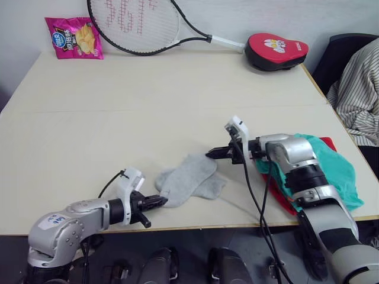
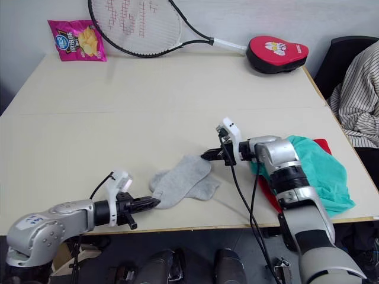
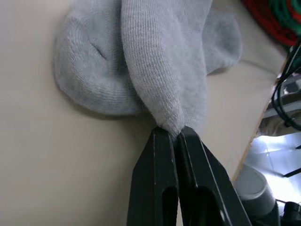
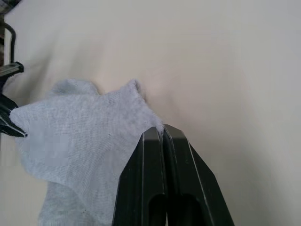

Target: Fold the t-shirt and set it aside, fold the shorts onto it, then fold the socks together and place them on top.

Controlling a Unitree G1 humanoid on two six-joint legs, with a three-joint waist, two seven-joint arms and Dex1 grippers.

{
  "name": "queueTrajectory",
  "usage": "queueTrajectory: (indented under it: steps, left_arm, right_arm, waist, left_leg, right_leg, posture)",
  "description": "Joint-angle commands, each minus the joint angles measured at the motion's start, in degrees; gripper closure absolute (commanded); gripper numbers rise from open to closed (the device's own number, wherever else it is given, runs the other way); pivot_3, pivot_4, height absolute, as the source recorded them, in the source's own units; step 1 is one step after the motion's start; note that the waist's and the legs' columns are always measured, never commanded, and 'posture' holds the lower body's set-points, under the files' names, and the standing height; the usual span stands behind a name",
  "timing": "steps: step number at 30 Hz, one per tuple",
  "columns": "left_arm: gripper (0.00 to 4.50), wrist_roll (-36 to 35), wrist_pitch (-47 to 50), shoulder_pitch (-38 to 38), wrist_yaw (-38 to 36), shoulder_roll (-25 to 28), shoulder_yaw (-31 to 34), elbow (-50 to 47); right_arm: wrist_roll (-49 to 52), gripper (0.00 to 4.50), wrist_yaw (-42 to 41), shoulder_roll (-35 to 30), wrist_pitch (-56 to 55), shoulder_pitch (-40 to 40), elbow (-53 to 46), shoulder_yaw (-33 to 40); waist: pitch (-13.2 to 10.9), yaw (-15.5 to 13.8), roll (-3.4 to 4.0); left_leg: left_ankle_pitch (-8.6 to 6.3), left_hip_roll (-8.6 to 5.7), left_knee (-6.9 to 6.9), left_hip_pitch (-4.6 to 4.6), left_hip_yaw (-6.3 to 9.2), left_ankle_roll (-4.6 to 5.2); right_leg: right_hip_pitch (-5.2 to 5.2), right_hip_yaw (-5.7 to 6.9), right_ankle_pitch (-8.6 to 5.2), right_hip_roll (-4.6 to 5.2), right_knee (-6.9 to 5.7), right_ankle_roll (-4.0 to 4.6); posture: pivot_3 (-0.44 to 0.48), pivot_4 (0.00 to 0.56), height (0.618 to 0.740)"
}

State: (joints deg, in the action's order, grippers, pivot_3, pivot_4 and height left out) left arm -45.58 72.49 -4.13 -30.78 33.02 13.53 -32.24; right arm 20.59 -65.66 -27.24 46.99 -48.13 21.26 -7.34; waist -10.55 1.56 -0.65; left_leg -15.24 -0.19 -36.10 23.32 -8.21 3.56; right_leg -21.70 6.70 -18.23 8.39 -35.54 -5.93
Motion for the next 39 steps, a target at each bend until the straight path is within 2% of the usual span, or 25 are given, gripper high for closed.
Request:
queueTrajectory:
  steps: [1, 6, 9, 13, 16, 23, 31, 39]
  left_arm:
    - [4.47, -4.5, -1.3, -0.4, -4.1, 3.1, 4.4, -0.6]
    - [4.47, -2.5, -8.7, -0.9, -12.0, 10.2, 4.0, 3.1]
    - [4.47, 0.8, -13.1, -3.2, -17.2, 15.3, -0.4, 7.6]
    - [4.47, 4.0, -16.2, -11.7, -24.3, 18.0, -8.2, 18.0]
    - [4.47, 4.7, -16.0, -18.0, -29.5, 18.3, -11.9, 25.6]
    - [4.47, 10.2, -17.3, -27.5, -39.1, 18.6, -22.0, 35.4]
    - [4.47, 15.3, -19.9, -32.1, -41.5, 15.5, -25.8, 42.3]
    - [4.47, 18.3, -20.8, -32.7, -41.4, 13.7, -25.9, 44.2]
  right_arm:
    - [5.5, 4.50, 1.0, -1.8, 3.0, 3.1, -10.5, 5.9]
    - [10.1, 4.50, 5.7, -2.6, 5.2, 13.5, -23.8, 11.5]
    - [12.5, 4.50, 9.8, -2.4, 6.5, 19.9, -31.6, 14.1]
    - [14.9, 4.50, 15.0, -0.3, 5.7, 27.5, -39.0, 16.4]
    - [13.0, 4.50, 18.0, 0.4, 1.4, 32.5, -42.0, 15.3]
    - [10.6, 4.50, 23.6, 3.4, -6.3, 40.5, -46.1, 13.4]
    - [10.4, 4.50, 25.1, 2.4, -8.3, 43.8, -47.6, 11.9]
    - [9.3, 4.50, 25.4, 1.8, -9.1, 43.6, -45.6, 9.6]
  waist:
    - [0.0, 0.0, 0.00]
    - [0.0, -0.1, 0.01]
    - [0.0, -0.4, 0.02]
    - [0.0, -0.7, 0.03]
    - [0.0, -0.8, 0.03]
    - [0.0, -0.1, 0.03]
    - [-0.1, -0.1, -0.02]
    - [-0.1, -0.1, -0.03]
  left_leg:
    - [0.00, 0.00, 0.01, 0.00, 0.00, 0.00]
    - [-0.02, 0.01, 0.10, -0.01, -0.03, -0.05]
    - [-0.04, 0.00, 0.18, 0.01, -0.08, -0.09]
    - [-0.03, -0.02, 0.27, 0.05, -0.23, -0.13]
    - [0.01, -0.03, 0.42, 0.08, -0.30, -0.20]
    - [0.11, 0.01, 0.46, 0.41, -0.42, -0.14]
    - [0.12, 0.07, 0.05, 0.43, -0.39, -0.10]
    - [0.15, 0.06, 0.04, 0.46, -0.35, -0.02]
  right_leg:
    - [0.00, 0.00, 0.00, 0.00, 0.00, 0.00]
    - [-0.05, -0.04, 0.00, 0.01, 0.14, 0.00]
    - [-0.17, -0.12, 0.00, 0.03, 0.18, 0.01]
    - [-0.36, -0.32, 0.00, 0.03, 0.15, 0.01]
    - [-0.53, -0.41, 0.00, 0.02, 0.15, 0.01]
    - [-0.83, -0.36, -0.01, -0.20, -0.08, 0.02]
    - [-0.83, -0.42, -0.01, -0.12, -0.21, 0.02]
    - [-0.84, -0.38, -0.01, -0.09, -0.22, 0.02]
  posture:
    - [0.000, 0.150, 0.740]
    - [0.000, 0.150, 0.740]
    - [0.000, 0.150, 0.740]
    - [0.000, 0.150, 0.740]
    - [0.000, 0.150, 0.740]
    - [0.000, 0.150, 0.740]
    - [0.000, 0.150, 0.740]
    - [0.000, 0.150, 0.740]
